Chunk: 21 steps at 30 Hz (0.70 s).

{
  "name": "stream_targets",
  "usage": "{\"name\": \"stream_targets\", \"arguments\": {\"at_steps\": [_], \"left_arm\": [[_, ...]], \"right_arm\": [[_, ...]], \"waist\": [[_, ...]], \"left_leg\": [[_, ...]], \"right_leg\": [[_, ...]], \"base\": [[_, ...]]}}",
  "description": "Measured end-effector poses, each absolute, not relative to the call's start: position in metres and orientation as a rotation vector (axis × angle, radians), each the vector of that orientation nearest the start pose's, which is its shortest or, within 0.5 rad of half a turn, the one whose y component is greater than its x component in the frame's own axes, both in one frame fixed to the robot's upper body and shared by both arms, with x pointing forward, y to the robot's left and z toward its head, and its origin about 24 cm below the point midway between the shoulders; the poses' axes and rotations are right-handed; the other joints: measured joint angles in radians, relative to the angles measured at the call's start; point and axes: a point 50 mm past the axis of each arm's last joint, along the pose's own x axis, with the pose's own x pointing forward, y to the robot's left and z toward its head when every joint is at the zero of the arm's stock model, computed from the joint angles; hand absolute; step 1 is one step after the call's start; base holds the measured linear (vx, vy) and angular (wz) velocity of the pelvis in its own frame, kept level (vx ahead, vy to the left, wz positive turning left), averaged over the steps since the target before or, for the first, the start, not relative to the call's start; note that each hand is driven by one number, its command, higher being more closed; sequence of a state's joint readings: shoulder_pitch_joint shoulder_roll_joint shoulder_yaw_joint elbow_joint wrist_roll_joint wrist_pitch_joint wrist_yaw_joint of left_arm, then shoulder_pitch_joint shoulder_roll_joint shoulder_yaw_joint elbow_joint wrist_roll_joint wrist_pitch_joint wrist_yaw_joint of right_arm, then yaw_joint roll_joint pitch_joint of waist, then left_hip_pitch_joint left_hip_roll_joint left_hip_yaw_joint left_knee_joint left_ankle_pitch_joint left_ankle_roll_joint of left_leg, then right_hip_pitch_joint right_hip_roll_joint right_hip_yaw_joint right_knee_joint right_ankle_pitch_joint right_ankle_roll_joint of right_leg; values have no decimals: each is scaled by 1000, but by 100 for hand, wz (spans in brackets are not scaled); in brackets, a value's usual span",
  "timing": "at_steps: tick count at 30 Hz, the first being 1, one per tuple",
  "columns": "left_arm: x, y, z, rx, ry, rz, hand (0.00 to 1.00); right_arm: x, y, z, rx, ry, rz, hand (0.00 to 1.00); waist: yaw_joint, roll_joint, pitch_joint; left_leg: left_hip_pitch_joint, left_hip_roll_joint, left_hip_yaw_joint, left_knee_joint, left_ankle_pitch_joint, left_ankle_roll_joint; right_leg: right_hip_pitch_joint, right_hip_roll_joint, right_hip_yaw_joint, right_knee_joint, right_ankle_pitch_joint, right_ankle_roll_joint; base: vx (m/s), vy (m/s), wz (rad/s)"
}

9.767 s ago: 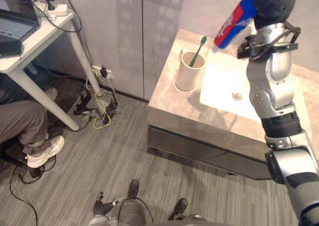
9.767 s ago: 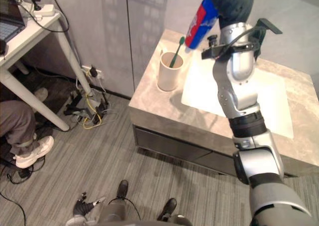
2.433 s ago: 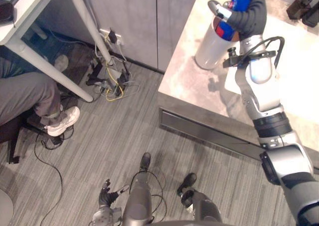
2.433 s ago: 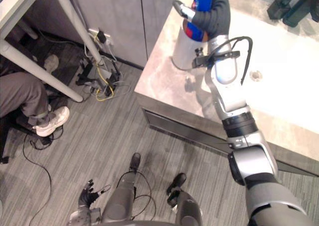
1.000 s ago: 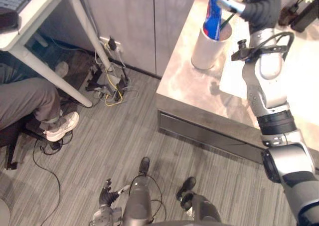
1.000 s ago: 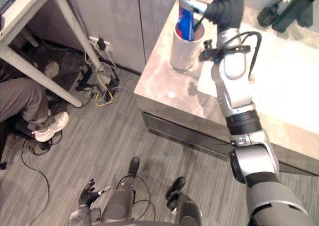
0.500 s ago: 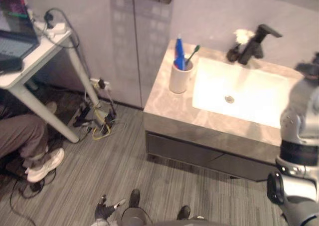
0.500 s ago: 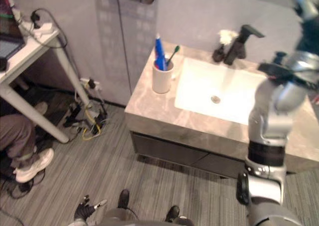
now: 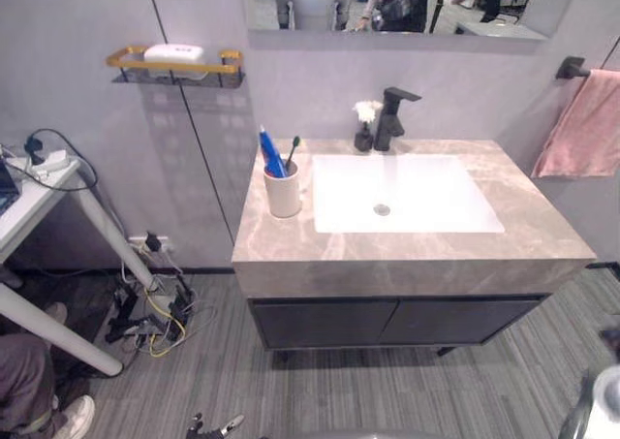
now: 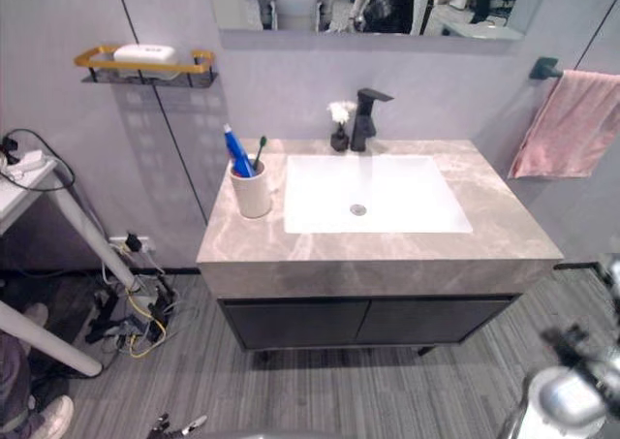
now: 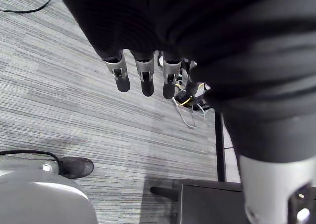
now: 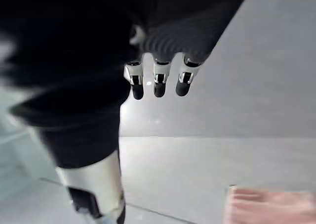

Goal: Organize washtable

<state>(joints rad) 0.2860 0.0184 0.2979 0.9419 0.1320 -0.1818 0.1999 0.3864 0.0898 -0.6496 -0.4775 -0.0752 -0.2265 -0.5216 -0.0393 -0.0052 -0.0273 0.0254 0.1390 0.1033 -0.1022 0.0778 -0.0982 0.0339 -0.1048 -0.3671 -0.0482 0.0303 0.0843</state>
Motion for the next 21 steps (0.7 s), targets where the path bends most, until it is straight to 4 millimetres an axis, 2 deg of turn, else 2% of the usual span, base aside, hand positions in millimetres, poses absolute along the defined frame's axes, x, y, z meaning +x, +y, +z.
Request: {"name": "stream_targets", "arguments": {"at_steps": [2,4,5,7,8,10,11,13,17,19,21], "left_arm": [[37,211,-156,92,1043,495,0],[33,206,-155,62,1041,529,0],[33,204,-155,57,1039,532,0],[35,202,-154,53,1028,543,0],[36,201,-154,56,1021,538,0],[39,198,-152,67,1001,512,0],[39,198,-152,67,996,509,0],[41,198,-152,63,991,511,0],[39,199,-153,7,997,555,0],[39,196,-154,-27,997,571,0],[38,198,-154,-117,990,619,0]], "right_arm": [[85,-296,81,-328,-188,-1197,0],[77,-285,38,-313,66,-1157,0],[76,-283,29,-301,112,-1149,0],[68,-274,-11,-219,294,-1117,0],[65,-271,-22,-208,348,-1103,0],[45,-254,-69,-170,602,-1036,0],[37,-249,-80,-144,668,-1029,0],[3,-234,-117,-28,904,-1039,0],[-51,-212,-150,119,1237,-1053,0],[-55,-211,-151,128,1262,-1042,0],[-47,-210,-154,127,1259,-976,0]], "waist": [[1,11,0],[-1,26,2],[0,30,2],[4,42,-1],[6,43,0],[18,44,0],[23,44,0],[31,44,0],[47,38,-1],[53,34,0],[53,21,0]], "left_leg": [[0,0,18,0,-2,2],[10,2,52,0,-7,5],[15,2,61,0,-8,6],[29,1,82,0,-15,9],[33,3,93,0,-17,11],[52,4,110,0,-23,14],[54,4,114,0,-25,14],[55,4,143,0,-29,12],[59,-13,144,0,-38,19],[58,-19,140,0,-40,22],[59,-32,121,0,-40,22]], "right_leg": [[-4,0,16,-3,3,4],[-8,-2,27,5,6,10],[-8,-3,33,7,7,10],[-7,-5,41,14,7,10],[-5,-6,40,16,7,10],[1,-6,42,31,2,4],[2,-6,42,32,1,4],[4,-11,38,33,-4,7],[17,-35,18,38,-16,23],[18,-40,16,40,-17,24],[27,-55,1,44,-19,27]], "base": [[3,24,-22],[26,21,-36],[19,20,-37],[18,13,-19],[23,3,-10],[30,-7,-9],[30,-8,-3],[30,5,6],[40,34,15],[42,39,11],[50,44,27]]}}
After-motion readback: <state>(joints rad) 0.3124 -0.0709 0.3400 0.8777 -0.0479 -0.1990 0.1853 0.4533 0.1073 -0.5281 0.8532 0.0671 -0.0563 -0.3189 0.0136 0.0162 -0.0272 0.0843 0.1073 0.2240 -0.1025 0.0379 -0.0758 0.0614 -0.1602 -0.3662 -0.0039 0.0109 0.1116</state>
